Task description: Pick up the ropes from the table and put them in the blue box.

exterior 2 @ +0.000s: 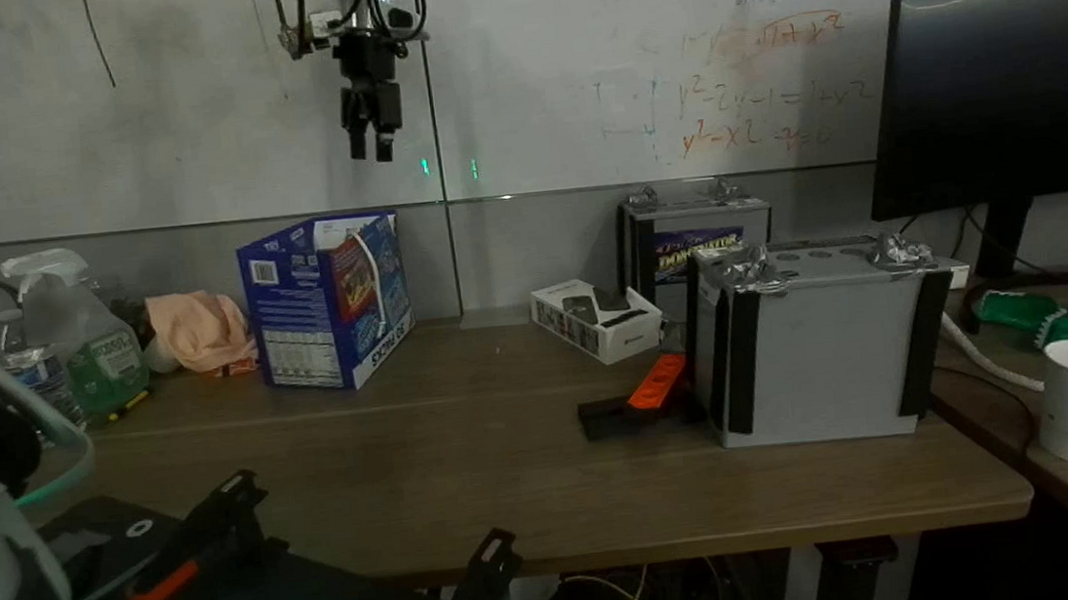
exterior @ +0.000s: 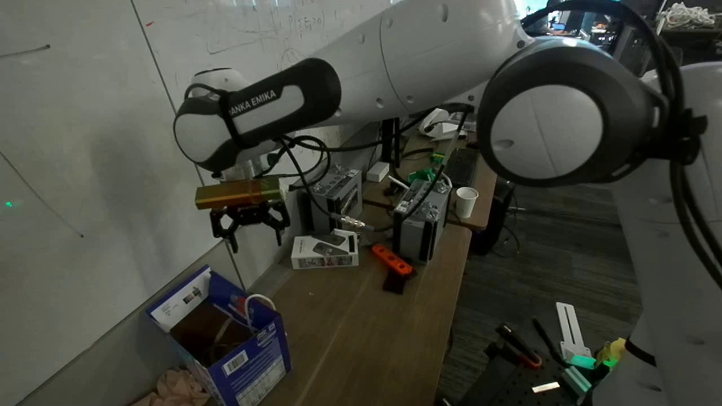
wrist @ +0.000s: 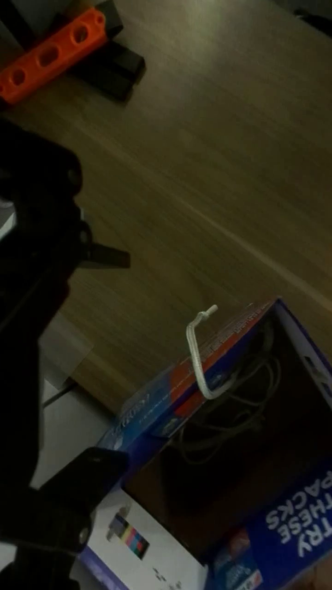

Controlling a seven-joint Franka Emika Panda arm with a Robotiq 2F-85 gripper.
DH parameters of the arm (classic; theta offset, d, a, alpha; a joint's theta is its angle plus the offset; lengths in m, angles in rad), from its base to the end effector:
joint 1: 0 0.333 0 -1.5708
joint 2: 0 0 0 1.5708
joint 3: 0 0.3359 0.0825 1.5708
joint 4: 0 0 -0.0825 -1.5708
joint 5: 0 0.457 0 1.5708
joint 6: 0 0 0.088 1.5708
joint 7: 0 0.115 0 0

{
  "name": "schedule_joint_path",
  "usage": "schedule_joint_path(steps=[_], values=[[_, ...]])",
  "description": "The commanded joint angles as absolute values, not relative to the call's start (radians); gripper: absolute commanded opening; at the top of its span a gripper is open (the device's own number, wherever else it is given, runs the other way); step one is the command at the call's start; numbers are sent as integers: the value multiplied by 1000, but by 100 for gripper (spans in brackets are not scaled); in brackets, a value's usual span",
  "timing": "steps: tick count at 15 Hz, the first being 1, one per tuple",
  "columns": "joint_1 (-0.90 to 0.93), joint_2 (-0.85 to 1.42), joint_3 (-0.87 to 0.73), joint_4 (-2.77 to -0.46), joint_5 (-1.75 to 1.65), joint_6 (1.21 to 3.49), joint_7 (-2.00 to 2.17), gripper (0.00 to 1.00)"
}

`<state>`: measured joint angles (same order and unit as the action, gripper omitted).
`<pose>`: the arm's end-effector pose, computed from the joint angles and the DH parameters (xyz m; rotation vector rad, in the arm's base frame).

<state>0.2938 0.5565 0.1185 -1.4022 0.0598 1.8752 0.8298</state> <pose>0.7186 0.3029 0.3591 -3.0052 0.6925 0.2077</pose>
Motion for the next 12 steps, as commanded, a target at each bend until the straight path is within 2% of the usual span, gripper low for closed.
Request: schedule_joint_path(steps=[1, 12], values=[[267, 562, 94, -1456, 159, 1966, 922, 100], [239, 635, 118, -1684, 452, 2324, 1166, 100]])
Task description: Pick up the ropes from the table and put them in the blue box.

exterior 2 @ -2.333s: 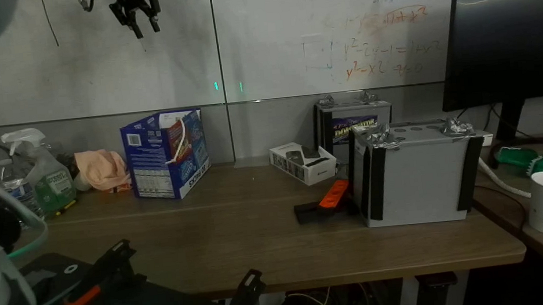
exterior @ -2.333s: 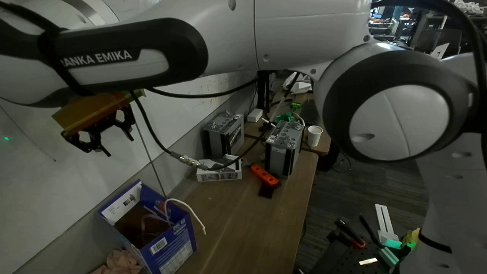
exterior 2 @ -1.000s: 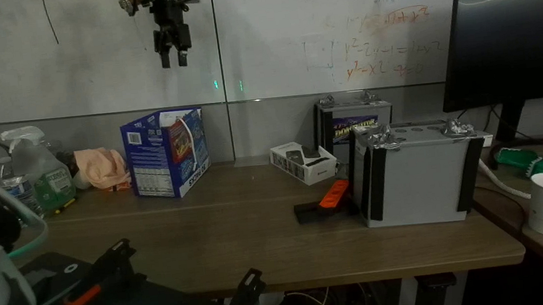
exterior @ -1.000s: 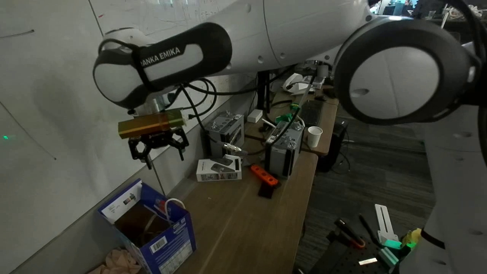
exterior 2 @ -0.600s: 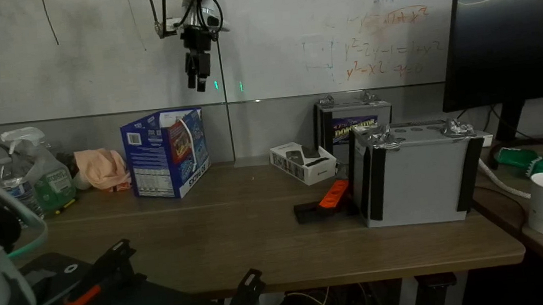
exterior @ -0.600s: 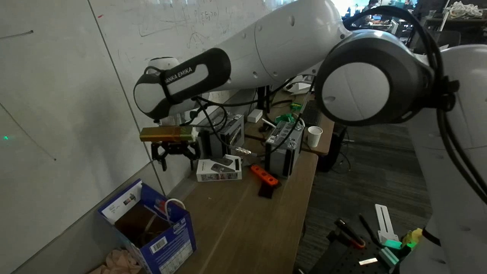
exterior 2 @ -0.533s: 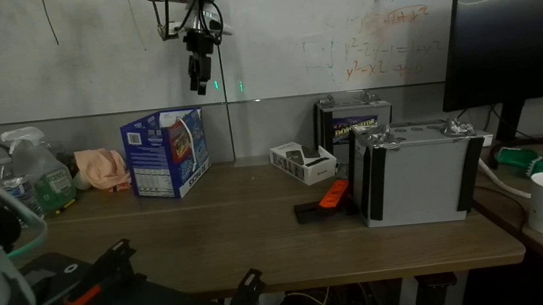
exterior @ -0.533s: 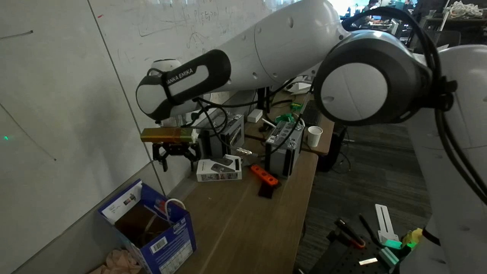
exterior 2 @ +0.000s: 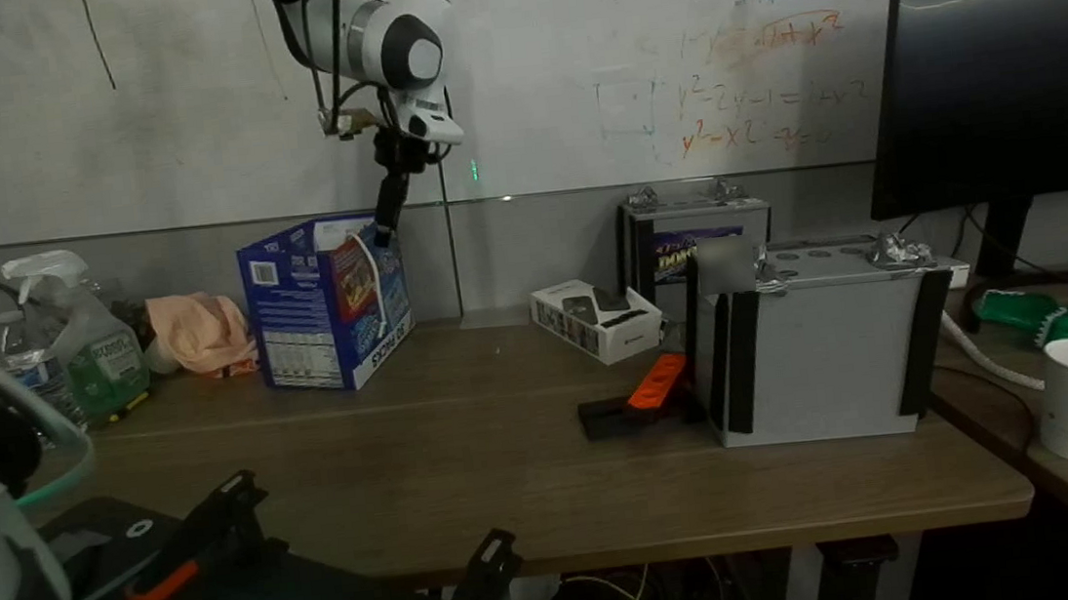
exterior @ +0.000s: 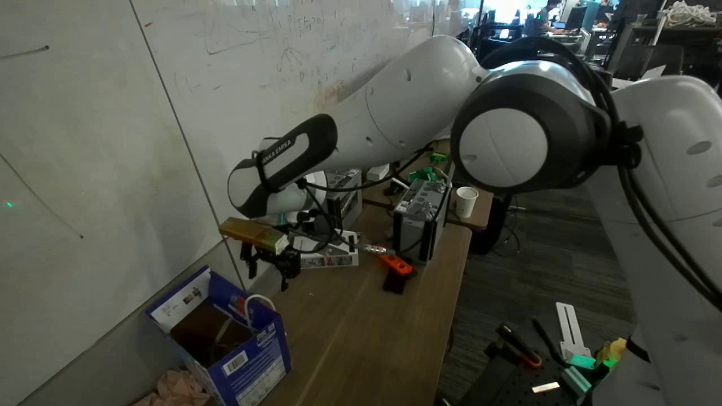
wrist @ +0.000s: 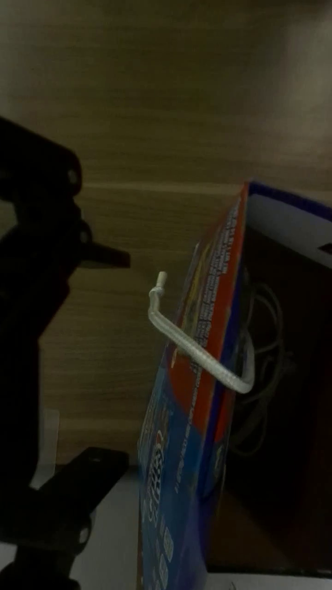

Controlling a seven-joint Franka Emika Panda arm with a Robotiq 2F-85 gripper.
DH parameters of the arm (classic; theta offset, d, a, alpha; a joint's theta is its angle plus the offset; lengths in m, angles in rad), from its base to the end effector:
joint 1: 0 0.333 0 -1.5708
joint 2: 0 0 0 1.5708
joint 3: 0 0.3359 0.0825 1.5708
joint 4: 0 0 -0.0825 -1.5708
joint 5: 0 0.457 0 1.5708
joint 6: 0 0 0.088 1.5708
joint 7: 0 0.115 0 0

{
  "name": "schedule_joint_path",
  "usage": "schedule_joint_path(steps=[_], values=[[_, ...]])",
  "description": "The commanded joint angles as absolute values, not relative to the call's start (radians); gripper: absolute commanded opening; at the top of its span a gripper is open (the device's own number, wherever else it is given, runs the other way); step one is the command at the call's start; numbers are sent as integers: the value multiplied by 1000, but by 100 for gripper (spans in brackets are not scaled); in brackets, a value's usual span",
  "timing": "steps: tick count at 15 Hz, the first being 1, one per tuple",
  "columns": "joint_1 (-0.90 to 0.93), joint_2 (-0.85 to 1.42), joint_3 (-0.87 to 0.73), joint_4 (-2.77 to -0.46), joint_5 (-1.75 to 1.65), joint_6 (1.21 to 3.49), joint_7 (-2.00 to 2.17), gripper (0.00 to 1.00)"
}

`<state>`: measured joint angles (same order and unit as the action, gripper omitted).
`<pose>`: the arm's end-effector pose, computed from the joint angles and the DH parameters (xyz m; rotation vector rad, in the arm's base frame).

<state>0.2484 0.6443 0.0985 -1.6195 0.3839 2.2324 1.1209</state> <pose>0.7114 0.2636 0.2107 -2.4960 1.4224 0.3827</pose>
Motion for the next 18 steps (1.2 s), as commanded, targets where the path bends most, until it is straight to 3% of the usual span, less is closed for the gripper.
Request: schedule_joint_path(steps=[1, 18], values=[[237, 641, 124, -1701, 468, 2347, 1168, 100], [215, 655, 184, -1777, 643, 2430, 1130, 100]])
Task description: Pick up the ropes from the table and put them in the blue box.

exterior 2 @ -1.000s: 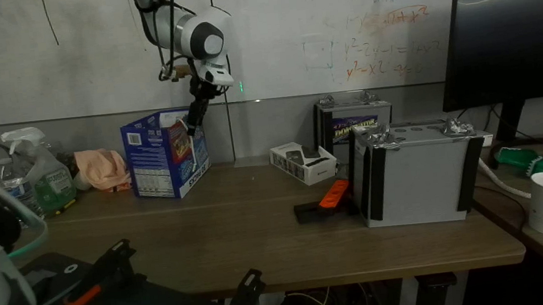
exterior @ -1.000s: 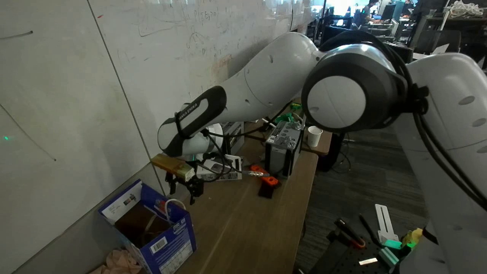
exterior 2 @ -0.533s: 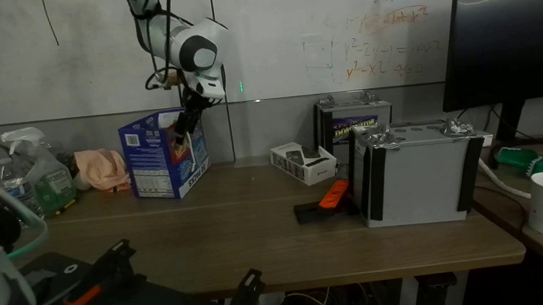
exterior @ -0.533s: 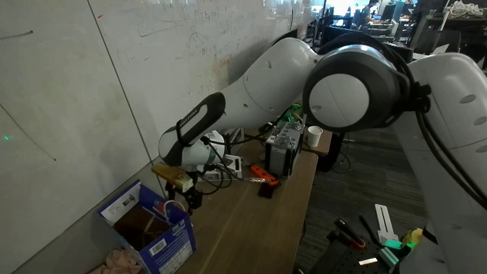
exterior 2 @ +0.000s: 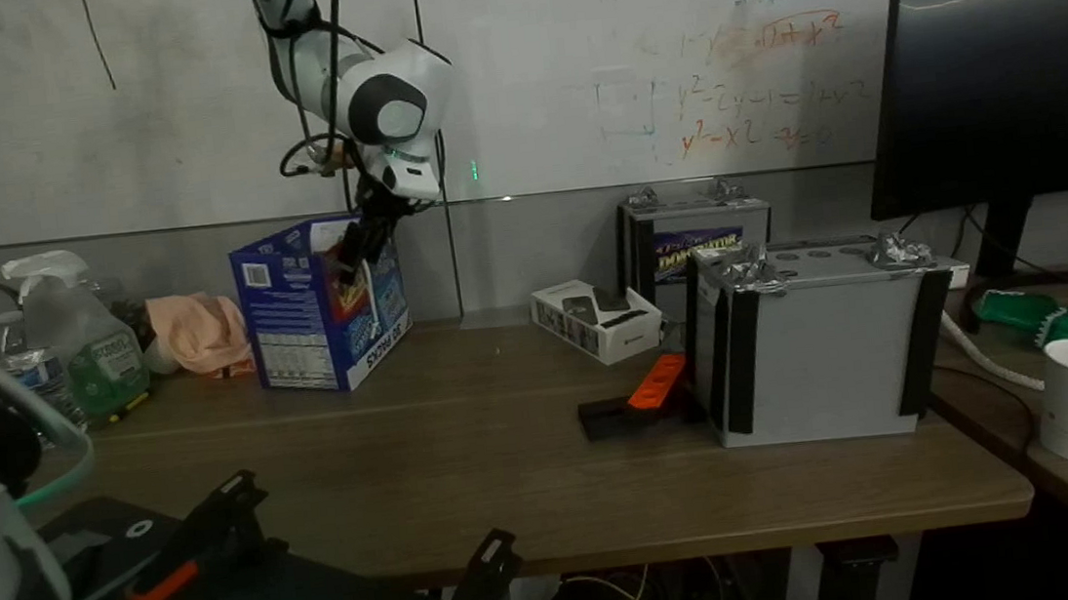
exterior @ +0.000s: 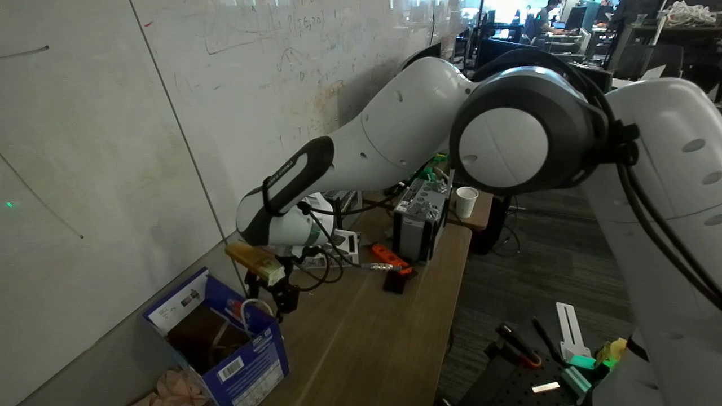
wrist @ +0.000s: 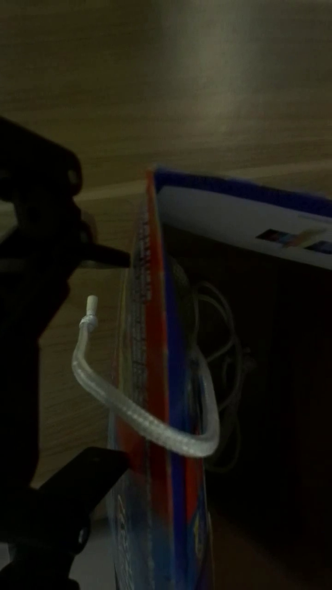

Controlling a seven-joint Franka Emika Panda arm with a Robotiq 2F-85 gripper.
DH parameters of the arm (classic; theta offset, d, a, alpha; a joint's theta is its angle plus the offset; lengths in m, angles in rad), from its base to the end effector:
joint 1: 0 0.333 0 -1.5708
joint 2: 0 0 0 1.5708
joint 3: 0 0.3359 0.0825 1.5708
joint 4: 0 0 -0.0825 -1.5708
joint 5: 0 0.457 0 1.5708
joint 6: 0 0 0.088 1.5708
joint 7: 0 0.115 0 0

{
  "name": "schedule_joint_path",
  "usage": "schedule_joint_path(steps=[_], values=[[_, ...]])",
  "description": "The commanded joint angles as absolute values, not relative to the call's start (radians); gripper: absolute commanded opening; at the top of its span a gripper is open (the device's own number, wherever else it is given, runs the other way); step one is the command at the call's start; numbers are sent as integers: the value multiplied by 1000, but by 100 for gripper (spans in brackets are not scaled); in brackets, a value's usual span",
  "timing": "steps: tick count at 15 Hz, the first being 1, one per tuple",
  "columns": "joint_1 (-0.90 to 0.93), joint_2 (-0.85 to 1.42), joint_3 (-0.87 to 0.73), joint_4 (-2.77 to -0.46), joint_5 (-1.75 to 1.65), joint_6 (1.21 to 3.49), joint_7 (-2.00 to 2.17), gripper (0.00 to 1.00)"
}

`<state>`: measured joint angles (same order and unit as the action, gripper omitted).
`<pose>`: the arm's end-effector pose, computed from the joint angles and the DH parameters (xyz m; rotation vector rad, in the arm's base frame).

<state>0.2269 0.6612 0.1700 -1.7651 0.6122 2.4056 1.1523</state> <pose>0.6660 0.2799 0.1480 -2.2250 1.6188 0.5257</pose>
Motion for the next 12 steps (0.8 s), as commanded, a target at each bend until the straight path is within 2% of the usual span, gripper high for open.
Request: schedule_joint_path(steps=[1, 2, 4, 7, 12], values=[[216, 655, 182, -1777, 640, 2433, 1130, 99], [217, 655, 181, -1779, 639, 2438, 1130, 74], [220, 656, 178, -1781, 632, 2446, 1130, 70], [222, 658, 177, -1783, 628, 2454, 1131, 44], [223, 657, 174, -1787, 621, 2451, 1132, 7]])
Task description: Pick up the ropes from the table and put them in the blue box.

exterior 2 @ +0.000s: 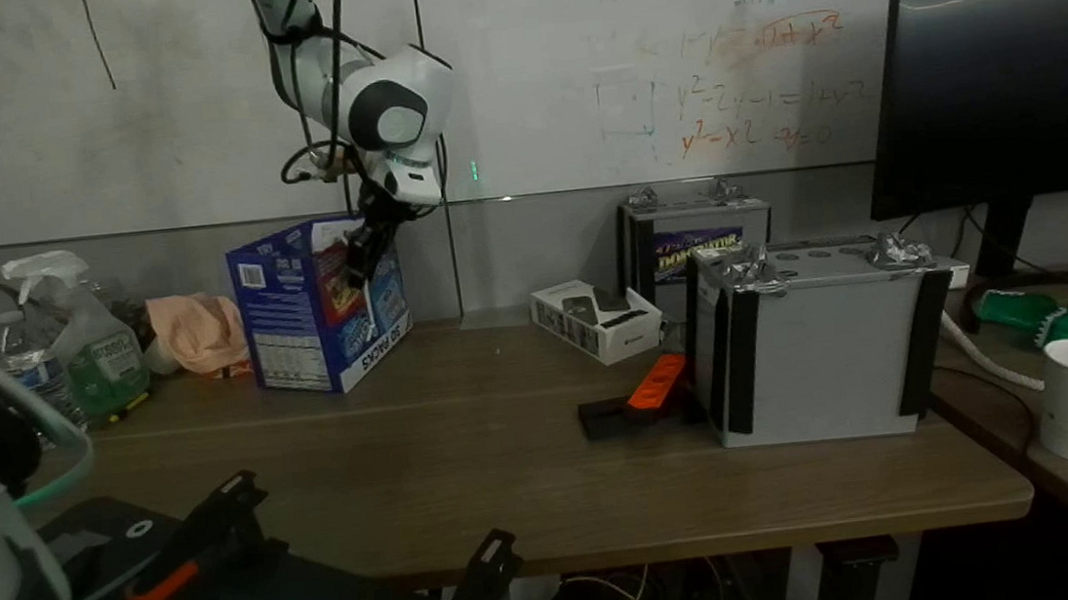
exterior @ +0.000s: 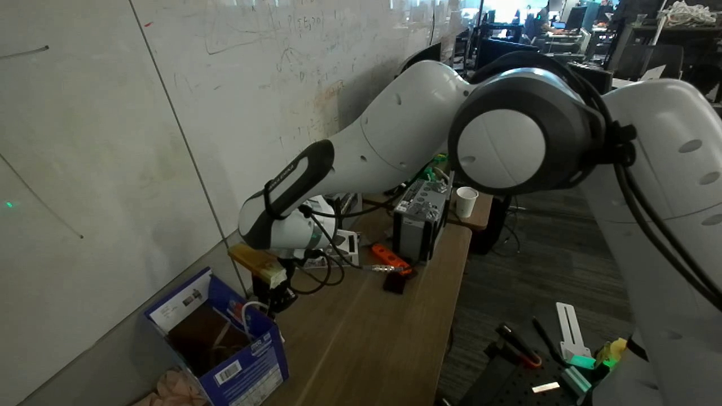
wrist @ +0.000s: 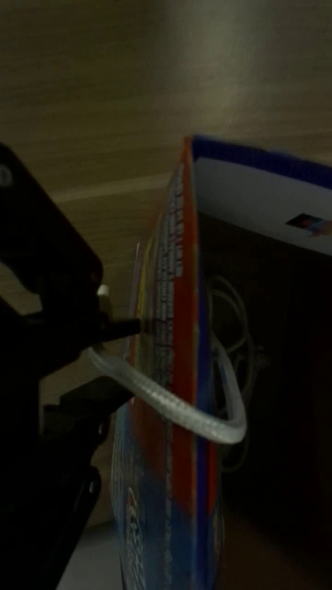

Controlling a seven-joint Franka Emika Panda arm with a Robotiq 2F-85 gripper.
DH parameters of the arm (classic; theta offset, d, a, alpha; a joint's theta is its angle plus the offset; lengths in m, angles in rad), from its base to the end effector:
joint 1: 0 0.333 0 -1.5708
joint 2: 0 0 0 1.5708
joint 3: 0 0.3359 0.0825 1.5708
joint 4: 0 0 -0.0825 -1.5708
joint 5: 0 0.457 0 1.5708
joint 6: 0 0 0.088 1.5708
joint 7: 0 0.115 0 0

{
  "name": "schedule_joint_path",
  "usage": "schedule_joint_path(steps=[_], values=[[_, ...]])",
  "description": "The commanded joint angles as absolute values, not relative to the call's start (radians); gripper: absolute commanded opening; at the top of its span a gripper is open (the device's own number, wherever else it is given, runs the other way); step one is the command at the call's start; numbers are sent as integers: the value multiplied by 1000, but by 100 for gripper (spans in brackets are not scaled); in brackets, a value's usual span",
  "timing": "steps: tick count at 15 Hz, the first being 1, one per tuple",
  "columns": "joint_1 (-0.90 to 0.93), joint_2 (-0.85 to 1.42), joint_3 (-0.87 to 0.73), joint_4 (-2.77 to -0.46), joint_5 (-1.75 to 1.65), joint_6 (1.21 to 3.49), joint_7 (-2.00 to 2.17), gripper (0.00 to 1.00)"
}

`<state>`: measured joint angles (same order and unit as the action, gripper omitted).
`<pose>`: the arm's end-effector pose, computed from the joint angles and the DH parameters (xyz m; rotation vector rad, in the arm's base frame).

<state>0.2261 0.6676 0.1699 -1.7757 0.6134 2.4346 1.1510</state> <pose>0.6644 0.2766 0.1405 -2.2182 1.6323 0.5050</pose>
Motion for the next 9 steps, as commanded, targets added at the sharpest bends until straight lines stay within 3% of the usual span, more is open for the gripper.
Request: schedule_joint_path(steps=[1, 3, 6, 9], values=[[225, 653, 172, -1789, 616, 2449, 1135, 6], [243, 630, 154, -1808, 591, 2461, 1159, 1], [269, 579, 138, -1841, 542, 2470, 1186, 8], [297, 507, 136, -1882, 480, 2484, 1213, 8]])
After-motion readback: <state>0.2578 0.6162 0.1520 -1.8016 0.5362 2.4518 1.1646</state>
